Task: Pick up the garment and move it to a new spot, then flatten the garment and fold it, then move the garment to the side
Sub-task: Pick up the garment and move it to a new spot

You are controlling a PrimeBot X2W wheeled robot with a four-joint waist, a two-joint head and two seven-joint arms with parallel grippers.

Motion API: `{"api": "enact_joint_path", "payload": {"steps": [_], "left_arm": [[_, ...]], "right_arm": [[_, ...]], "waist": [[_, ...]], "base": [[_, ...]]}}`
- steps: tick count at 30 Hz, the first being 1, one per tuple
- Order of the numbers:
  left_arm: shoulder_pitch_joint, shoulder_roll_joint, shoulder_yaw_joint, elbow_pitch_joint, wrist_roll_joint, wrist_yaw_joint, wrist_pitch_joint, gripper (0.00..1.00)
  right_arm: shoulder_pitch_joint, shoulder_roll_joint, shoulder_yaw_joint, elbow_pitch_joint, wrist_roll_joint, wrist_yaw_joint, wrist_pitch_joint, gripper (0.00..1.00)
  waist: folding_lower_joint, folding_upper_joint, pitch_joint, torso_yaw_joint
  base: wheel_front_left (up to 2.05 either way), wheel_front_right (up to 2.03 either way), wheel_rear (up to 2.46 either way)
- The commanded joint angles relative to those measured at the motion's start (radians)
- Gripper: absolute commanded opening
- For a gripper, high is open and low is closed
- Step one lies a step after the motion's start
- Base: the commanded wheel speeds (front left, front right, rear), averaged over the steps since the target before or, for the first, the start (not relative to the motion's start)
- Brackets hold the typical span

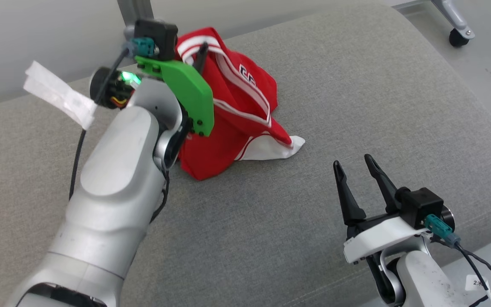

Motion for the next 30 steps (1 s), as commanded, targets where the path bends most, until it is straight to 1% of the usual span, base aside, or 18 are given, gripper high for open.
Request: {"api": "enact_joint_path", "payload": {"steps": [1,2,3,4,5,9,10,12,13,17,19,24,28,30], "left_arm": [[0.032,0.003,-0.013,0.018,-0.013,-0.005,-0.017,0.0],[0.054,0.002,-0.027,0.031,-0.025,-0.008,-0.023,0.0],[0.082,0.001,-0.046,0.04,-0.052,-0.01,-0.037,0.09],[0.101,0.002,-0.061,0.044,-0.069,-0.008,-0.049,0.78],[0.121,0.002,-0.079,0.046,-0.093,-0.007,-0.065,1.0],[0.194,0.002,-0.124,0.03,-0.184,0.0,-0.15,1.0],[0.207,0.002,-0.132,0.023,-0.189,-0.002,-0.175,1.0],[0.245,0.002,-0.139,0.005,-0.223,-0.015,-0.225,1.0],[0.262,0.002,-0.143,-0.007,-0.22,-0.023,-0.258,1.0],[0.358,0.042,-0.115,-0.059,-0.244,-0.033,-0.355,1.0],[0.407,0.071,-0.095,-0.101,-0.247,-0.025,-0.396,1.0],[0.541,0.157,-0.015,-0.235,-0.227,0.028,-0.45,1.0],[0.633,0.196,0.066,-0.353,-0.191,0.067,-0.458,1.0],[0.679,0.206,0.115,-0.41,-0.15,0.084,-0.458,1.0]], "right_arm": [[-0.015,-0.001,0.004,0.002,0.011,0.0,-0.006,1.0],[-0.016,-0.001,0.005,0.003,0.011,0.0,-0.006,1.0],[-0.018,-0.001,0.006,0.005,0.011,0.0,-0.007,1.0],[-0.019,-0.001,0.006,0.006,0.01,0.0,-0.008,1.0],[-0.022,-0.001,0.006,0.008,0.007,0.0,-0.008,1.0],[-0.022,-0.001,-0.001,0.015,-0.005,0.0,-0.007,1.0],[-0.02,-0.001,-0.002,0.015,-0.004,0.0,-0.008,1.0],[-0.015,-0.002,-0.007,0.016,-0.012,0.0,-0.008,1.0],[-0.011,-0.001,-0.009,0.016,-0.018,0.0,-0.008,1.0],[0.011,-0.002,-0.026,0.012,-0.025,0.0,-0.009,1.0],[0.019,-0.002,-0.033,0.01,-0.03,0.0,-0.009,1.0],[0.042,-0.002,-0.057,0.001,-0.041,0.0,-0.002,1.0],[0.059,-0.002,-0.075,-0.006,-0.051,0.0,0.005,1.0],[0.064,-0.002,-0.083,-0.011,-0.056,0.0,0.009,1.0]], "waist": [[0.0,-0.0001,0.032,-0.021],[0.0,-0.0001,0.033,-0.018],[0.0,-0.0001,0.032,-0.013],[0.0,-0.0001,0.031,-0.007],[0.0,-0.0001,0.03,0.001],[0.0,-0.0001,0.016,0.039],[0.0,-0.0001,0.012,0.047],[0.0,-0.0001,0.0,0.066],[0.0,-0.0001,-0.009,0.077],[0.0,-0.0001,-0.039,0.118],[0.0,-0.0001,-0.052,0.139],[0.0,-0.0001,-0.081,0.194],[0.0,-0.0001,-0.097,0.232],[0.0,-0.0001,-0.103,0.247]], "base": [[0.0,0.0,0.0],[0.0,0.0,0.0],[0.0,0.0,0.0],[0.0,0.0,0.0],[0.0,0.0,0.0],[0.0,0.0,0.0],[0.0,0.0,0.0],[0.0,0.0,0.0],[0.0,0.0,0.0],[0.0,0.0,0.0],[0.0,0.0,0.0],[0.0,0.0,0.0],[0.0,0.0,0.0],[0.0,0.0,0.0]]}}
